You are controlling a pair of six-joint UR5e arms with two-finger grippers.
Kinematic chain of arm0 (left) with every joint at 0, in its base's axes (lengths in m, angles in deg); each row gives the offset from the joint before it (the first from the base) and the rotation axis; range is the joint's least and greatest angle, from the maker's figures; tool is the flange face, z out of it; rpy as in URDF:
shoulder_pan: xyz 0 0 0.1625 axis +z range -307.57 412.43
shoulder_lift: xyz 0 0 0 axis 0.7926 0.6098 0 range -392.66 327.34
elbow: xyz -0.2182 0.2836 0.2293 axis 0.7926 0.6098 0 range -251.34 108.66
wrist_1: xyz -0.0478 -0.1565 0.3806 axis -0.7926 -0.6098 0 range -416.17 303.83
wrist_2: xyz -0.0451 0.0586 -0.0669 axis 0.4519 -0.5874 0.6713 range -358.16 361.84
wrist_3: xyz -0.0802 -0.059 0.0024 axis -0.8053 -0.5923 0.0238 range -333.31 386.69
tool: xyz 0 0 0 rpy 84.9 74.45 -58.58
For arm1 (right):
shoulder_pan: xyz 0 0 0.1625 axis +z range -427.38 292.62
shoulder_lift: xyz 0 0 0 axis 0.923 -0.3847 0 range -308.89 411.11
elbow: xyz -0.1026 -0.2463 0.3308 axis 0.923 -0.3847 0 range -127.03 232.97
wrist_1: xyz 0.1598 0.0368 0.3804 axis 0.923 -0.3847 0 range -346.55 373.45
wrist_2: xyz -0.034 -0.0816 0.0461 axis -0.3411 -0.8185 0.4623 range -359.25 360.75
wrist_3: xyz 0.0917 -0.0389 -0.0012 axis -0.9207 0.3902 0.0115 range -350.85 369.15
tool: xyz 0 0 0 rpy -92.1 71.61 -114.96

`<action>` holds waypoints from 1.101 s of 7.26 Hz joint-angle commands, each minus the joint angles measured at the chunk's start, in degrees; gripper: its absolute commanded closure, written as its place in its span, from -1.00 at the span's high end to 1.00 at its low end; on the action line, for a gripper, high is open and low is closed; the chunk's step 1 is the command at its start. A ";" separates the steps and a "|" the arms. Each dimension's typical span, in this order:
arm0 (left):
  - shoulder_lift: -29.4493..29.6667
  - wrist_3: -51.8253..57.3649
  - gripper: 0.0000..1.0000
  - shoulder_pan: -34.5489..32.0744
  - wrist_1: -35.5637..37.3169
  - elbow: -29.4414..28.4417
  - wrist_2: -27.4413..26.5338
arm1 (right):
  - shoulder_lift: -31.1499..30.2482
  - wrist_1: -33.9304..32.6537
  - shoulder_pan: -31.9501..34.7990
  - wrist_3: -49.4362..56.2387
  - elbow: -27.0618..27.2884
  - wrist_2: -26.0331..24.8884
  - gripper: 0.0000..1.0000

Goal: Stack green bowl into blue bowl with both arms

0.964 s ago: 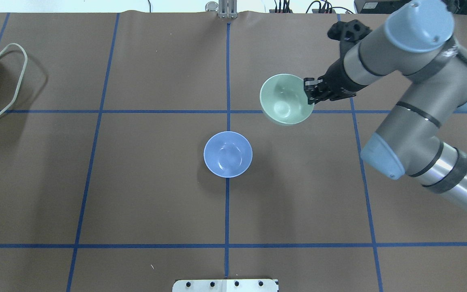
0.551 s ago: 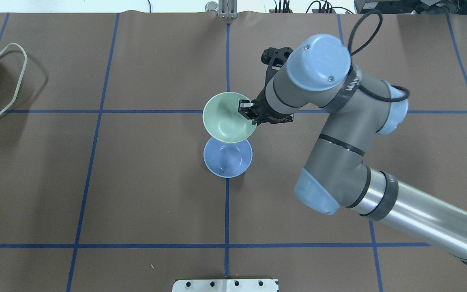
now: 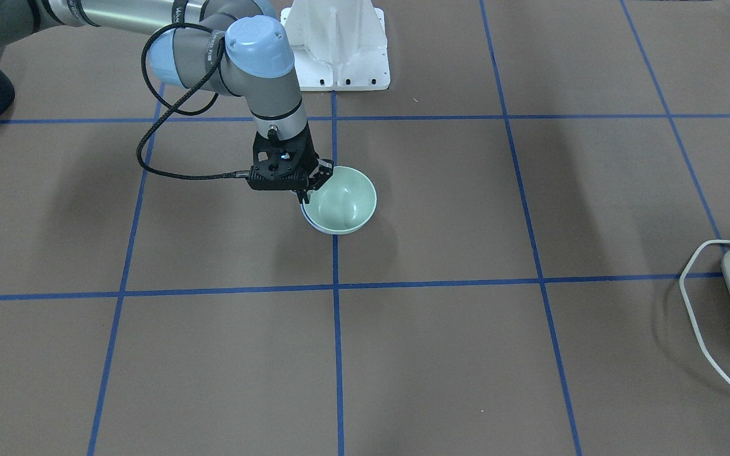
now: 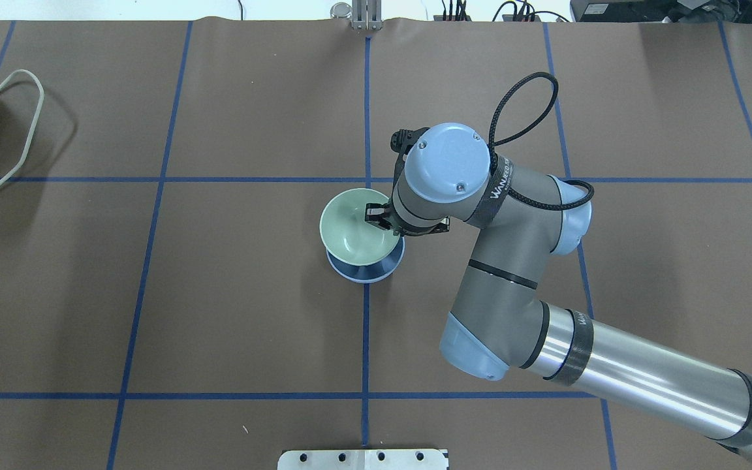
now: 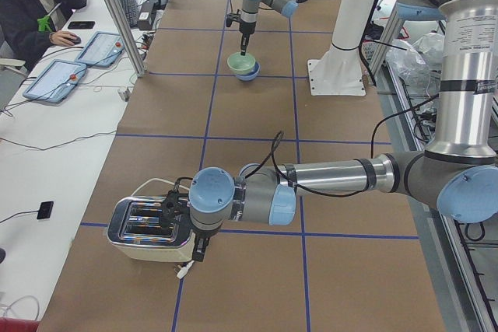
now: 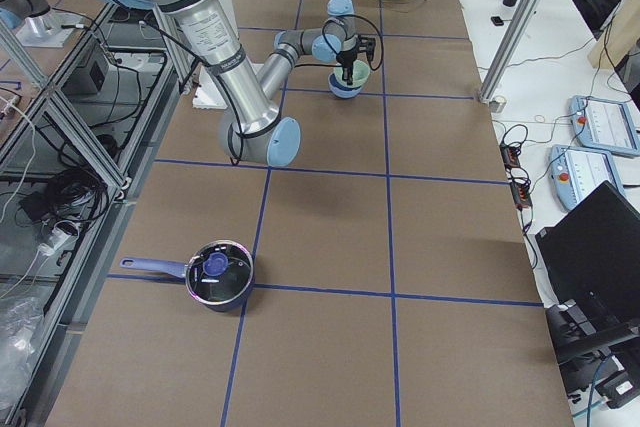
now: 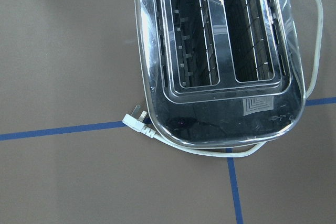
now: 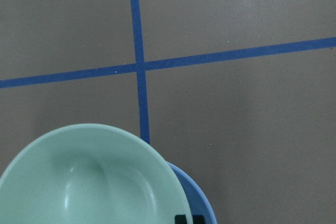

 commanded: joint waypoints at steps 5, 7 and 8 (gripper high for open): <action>0.00 0.08 0.98 0.09 -0.09 0.00 0.09 | -1.03 0.14 -1.21 -0.38 0.15 0.30 -1.00; -0.09 0.08 0.98 0.09 -0.09 0.00 0.00 | -1.12 0.49 -1.74 -0.47 0.06 0.21 -1.00; -0.09 0.08 0.98 0.09 -0.09 0.00 0.00 | -0.95 0.66 -1.83 -0.47 0.06 0.13 -1.00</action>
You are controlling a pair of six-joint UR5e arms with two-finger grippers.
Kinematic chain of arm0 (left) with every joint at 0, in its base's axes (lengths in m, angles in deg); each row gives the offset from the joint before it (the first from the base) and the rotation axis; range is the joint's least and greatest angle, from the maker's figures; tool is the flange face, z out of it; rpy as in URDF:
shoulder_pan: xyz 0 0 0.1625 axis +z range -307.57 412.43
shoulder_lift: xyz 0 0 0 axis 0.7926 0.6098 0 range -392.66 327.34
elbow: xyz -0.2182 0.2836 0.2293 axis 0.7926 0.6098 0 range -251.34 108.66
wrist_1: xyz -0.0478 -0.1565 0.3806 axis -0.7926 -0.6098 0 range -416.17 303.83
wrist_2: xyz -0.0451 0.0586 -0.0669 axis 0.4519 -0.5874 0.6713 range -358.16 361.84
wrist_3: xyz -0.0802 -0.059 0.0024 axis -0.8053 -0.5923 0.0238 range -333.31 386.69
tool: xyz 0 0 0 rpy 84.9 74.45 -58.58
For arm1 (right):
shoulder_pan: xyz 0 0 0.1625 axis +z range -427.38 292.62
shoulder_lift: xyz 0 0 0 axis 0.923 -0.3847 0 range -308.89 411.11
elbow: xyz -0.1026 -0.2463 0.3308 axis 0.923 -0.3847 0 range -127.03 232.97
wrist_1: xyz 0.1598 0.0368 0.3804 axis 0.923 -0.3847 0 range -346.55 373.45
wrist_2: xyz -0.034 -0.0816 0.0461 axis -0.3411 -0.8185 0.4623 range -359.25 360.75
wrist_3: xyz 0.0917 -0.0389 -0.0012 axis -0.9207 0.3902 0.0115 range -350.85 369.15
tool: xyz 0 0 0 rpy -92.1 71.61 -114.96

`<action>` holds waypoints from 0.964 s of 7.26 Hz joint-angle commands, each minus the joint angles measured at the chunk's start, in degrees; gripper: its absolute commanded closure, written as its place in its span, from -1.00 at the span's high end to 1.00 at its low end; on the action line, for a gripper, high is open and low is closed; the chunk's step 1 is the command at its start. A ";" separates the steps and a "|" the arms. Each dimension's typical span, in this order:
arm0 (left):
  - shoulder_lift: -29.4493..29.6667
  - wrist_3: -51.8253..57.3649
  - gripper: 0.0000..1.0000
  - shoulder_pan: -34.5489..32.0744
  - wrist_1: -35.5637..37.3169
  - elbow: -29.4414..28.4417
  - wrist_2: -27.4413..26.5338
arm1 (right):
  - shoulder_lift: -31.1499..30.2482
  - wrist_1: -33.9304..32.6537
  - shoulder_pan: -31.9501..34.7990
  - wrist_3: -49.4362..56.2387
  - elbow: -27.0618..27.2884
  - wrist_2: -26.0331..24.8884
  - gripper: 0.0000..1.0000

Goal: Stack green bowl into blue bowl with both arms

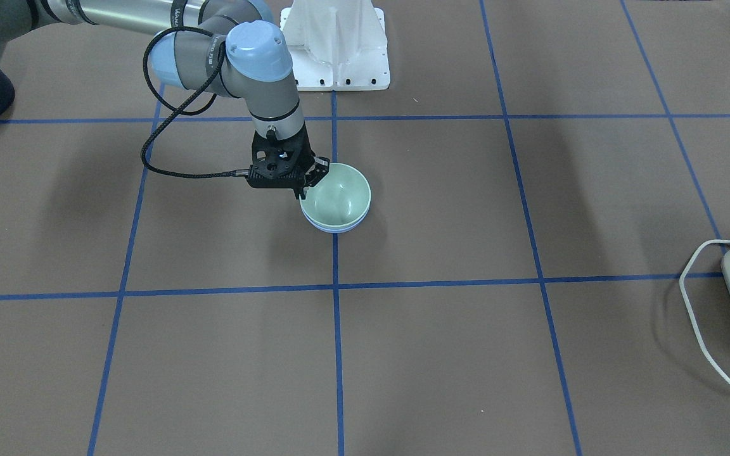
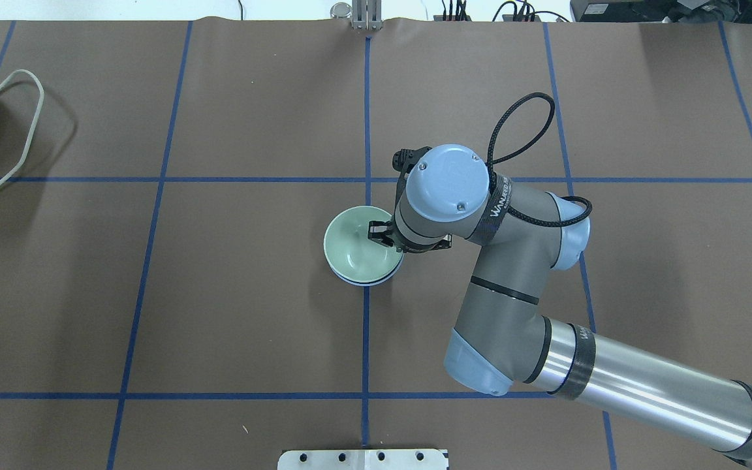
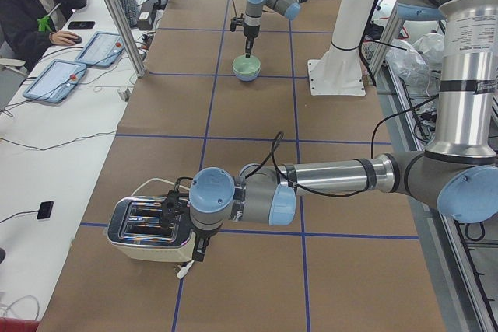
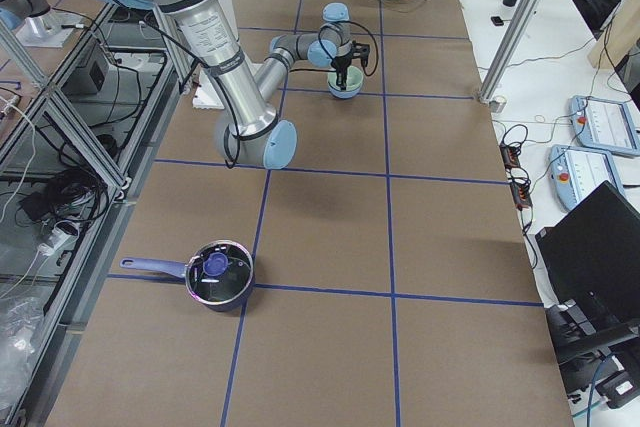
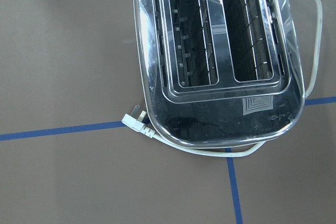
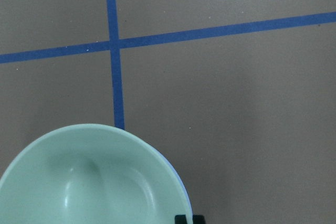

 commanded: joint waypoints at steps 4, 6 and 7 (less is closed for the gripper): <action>-0.02 0.00 0.98 0.00 0.00 -0.09 -0.01 | 0.10 0.38 -0.19 -0.11 -0.11 -0.16 -1.00; -0.02 0.00 0.98 0.00 0.00 -0.09 -0.01 | -0.16 0.38 -0.36 -0.11 -0.28 -0.17 -1.00; -0.02 0.00 0.98 0.09 0.00 0.00 -0.01 | -0.16 0.38 -0.36 -0.11 -0.37 -0.16 -0.90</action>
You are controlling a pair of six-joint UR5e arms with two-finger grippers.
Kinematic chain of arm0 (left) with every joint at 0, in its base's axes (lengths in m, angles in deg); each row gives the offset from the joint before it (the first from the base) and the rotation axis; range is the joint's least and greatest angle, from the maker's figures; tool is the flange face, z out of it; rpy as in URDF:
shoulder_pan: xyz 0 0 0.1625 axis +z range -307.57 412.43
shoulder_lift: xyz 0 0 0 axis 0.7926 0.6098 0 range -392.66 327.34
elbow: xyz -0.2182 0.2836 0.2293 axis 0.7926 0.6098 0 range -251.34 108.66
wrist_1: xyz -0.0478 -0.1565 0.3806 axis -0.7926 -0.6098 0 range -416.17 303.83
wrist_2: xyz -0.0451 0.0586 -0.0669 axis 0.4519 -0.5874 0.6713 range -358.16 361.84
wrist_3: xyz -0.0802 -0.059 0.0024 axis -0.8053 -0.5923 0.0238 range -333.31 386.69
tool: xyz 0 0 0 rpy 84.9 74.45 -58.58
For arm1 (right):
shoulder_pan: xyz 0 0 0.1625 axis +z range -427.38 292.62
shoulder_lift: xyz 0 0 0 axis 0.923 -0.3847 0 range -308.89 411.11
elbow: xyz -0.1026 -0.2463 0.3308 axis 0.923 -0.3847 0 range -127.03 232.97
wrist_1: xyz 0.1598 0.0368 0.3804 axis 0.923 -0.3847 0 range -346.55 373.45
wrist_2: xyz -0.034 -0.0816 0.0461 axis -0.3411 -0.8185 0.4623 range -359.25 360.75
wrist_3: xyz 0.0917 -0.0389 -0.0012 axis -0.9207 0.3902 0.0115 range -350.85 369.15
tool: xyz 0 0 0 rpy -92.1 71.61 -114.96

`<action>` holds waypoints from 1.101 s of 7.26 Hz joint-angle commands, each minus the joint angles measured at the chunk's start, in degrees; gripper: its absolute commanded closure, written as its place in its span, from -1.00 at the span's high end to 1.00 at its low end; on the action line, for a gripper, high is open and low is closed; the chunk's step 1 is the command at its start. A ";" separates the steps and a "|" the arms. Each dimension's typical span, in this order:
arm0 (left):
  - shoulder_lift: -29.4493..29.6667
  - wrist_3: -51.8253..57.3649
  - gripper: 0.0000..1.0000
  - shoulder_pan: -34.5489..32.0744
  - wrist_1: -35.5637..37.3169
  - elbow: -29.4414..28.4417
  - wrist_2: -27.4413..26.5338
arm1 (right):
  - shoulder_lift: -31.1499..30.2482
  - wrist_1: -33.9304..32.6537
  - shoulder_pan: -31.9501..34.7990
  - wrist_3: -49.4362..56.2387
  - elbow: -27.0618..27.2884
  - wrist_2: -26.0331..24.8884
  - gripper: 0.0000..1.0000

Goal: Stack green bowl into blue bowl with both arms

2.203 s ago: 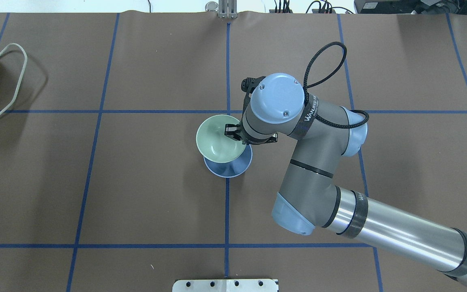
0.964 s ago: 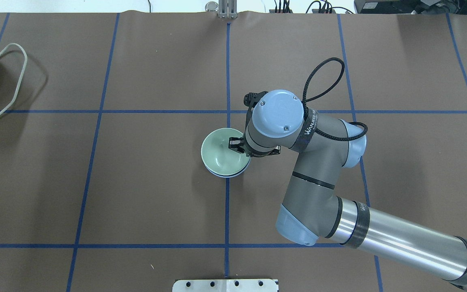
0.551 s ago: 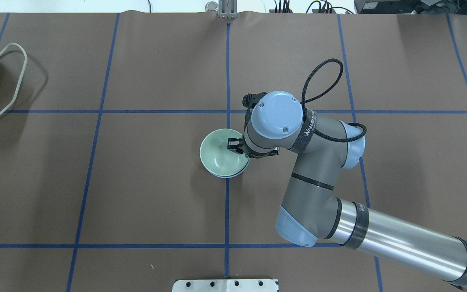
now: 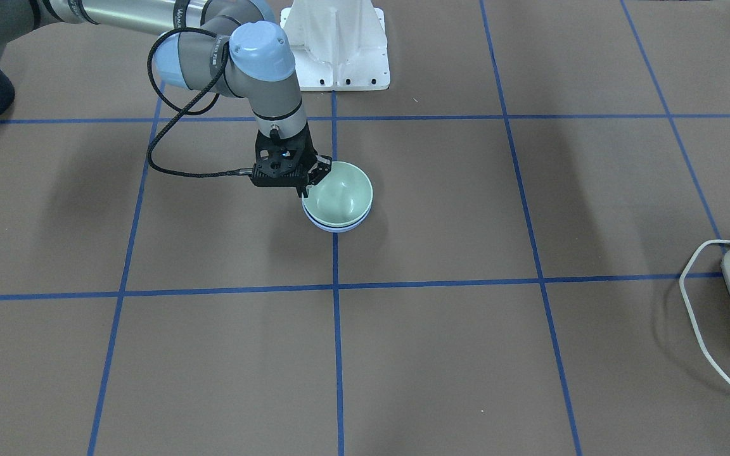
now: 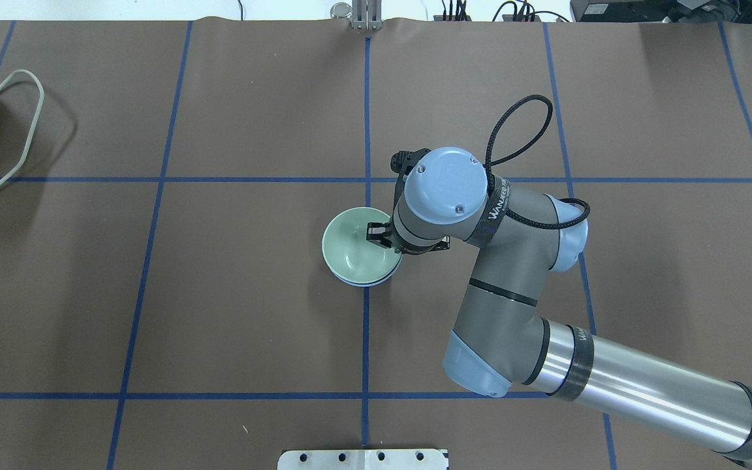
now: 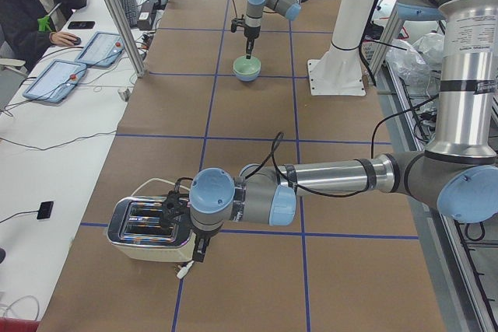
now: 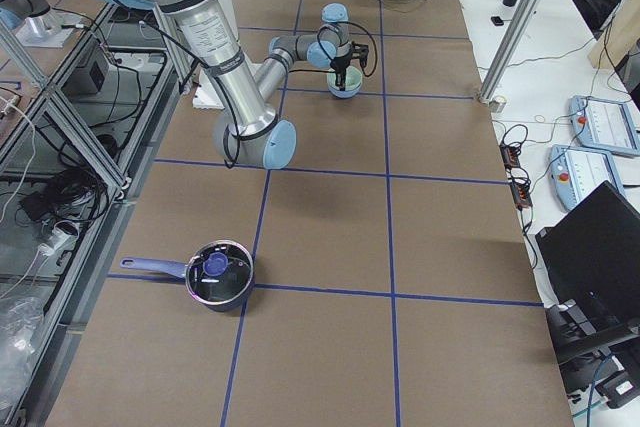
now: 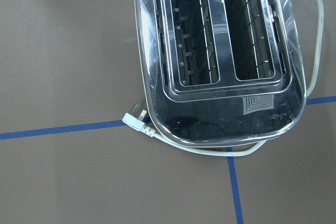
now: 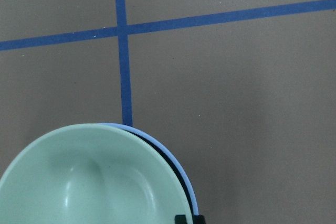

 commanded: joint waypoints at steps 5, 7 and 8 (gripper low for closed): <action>0.09 -0.70 0.98 0.59 0.17 -0.01 0.09 | -0.05 -0.43 2.81 1.05 0.52 -2.44 1.00; 0.26 -5.26 0.98 1.20 -0.52 0.07 0.09 | -1.88 -0.88 12.36 9.42 0.52 3.67 1.00; 0.18 -6.75 0.98 1.47 -0.70 0.07 0.17 | -3.73 -0.88 18.60 17.84 0.52 8.06 1.00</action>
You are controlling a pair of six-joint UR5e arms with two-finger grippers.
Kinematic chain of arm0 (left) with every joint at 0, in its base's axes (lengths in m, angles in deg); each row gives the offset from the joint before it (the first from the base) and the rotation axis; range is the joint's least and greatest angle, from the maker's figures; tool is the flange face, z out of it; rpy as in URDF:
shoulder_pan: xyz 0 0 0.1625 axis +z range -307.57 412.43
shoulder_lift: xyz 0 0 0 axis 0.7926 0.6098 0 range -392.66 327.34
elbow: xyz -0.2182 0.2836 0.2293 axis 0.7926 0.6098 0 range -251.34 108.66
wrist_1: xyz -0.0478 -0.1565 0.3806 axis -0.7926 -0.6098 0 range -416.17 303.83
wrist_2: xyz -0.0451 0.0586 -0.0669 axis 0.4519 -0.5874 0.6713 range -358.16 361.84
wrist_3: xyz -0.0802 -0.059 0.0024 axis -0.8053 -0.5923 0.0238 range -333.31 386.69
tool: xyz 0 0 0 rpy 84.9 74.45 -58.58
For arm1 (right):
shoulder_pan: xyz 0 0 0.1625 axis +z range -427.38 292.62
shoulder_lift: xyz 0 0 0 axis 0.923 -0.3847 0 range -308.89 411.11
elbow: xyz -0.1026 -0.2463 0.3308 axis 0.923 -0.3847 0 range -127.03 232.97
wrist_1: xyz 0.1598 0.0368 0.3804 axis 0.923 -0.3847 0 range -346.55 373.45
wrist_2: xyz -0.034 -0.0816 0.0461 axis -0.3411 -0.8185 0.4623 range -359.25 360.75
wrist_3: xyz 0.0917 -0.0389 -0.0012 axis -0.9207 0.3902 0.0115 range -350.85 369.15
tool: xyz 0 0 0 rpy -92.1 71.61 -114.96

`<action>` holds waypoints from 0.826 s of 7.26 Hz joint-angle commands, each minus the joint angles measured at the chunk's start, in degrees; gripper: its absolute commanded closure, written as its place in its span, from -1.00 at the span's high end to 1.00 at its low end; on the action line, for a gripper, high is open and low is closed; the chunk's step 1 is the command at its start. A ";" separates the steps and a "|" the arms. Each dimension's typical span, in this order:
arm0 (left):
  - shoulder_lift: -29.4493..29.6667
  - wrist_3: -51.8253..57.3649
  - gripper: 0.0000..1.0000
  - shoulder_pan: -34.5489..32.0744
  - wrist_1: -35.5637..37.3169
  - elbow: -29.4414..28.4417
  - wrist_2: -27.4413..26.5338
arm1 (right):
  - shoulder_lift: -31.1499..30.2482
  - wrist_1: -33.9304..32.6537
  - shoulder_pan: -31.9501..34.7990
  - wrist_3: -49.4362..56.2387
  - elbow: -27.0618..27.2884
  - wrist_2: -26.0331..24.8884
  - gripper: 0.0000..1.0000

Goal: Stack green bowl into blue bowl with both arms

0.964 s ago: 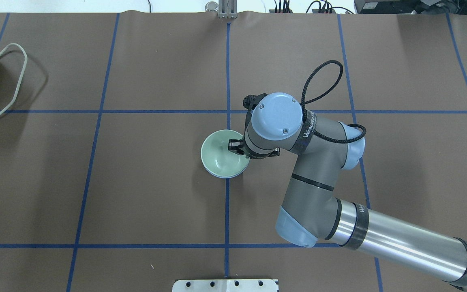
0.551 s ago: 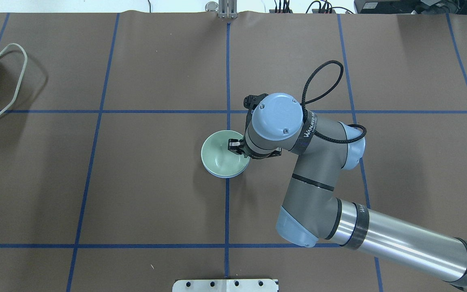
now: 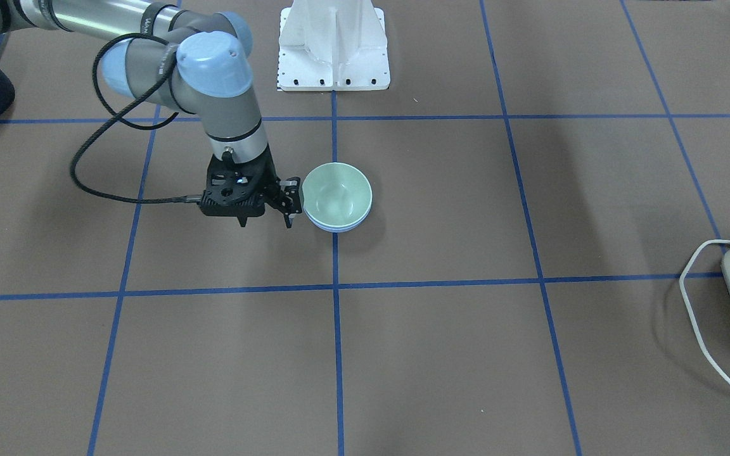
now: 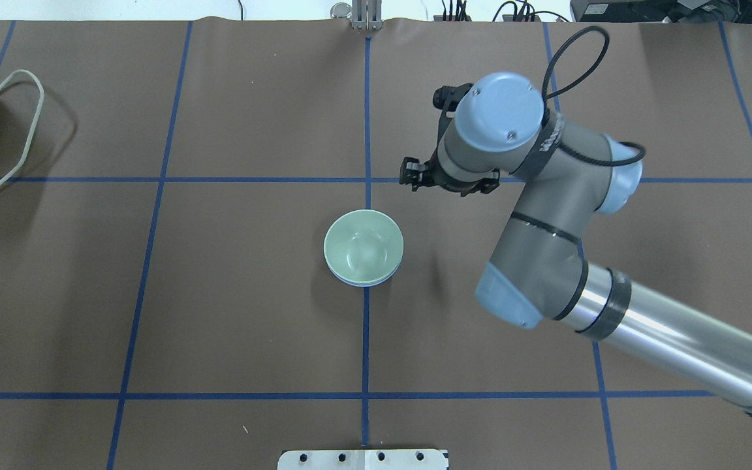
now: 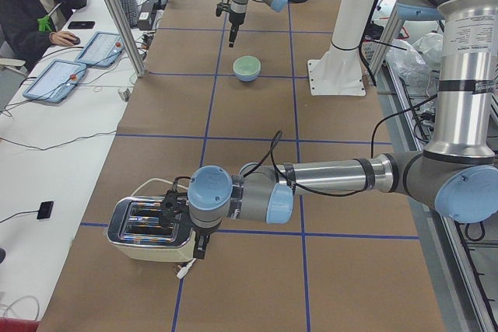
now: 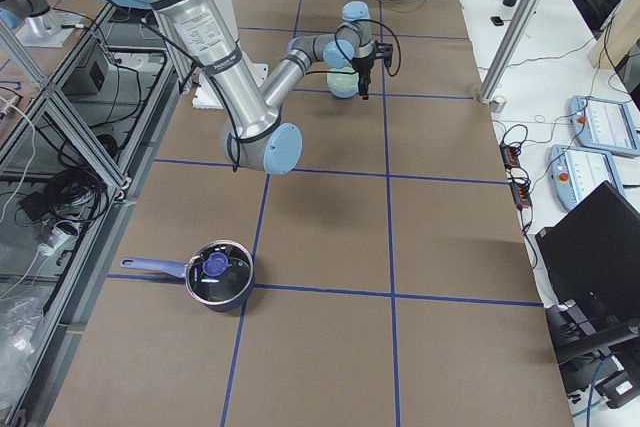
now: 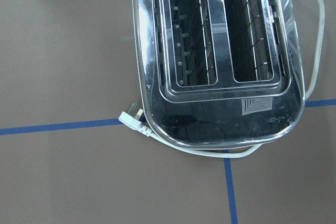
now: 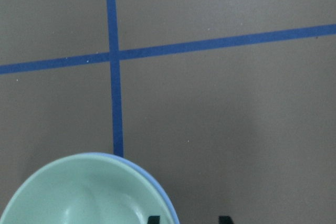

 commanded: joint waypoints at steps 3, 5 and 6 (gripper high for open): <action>-0.02 -9.15 0.98 0.61 -0.65 1.50 0.41 | -13.03 0.47 25.06 34.75 0.19 18.48 1.00; -0.02 -9.09 0.98 1.23 -0.92 1.68 0.42 | -23.56 0.47 34.47 52.59 0.72 22.02 1.00; -0.11 -9.00 0.98 1.49 -1.27 1.60 0.76 | -28.75 0.56 38.60 60.77 0.46 22.12 1.00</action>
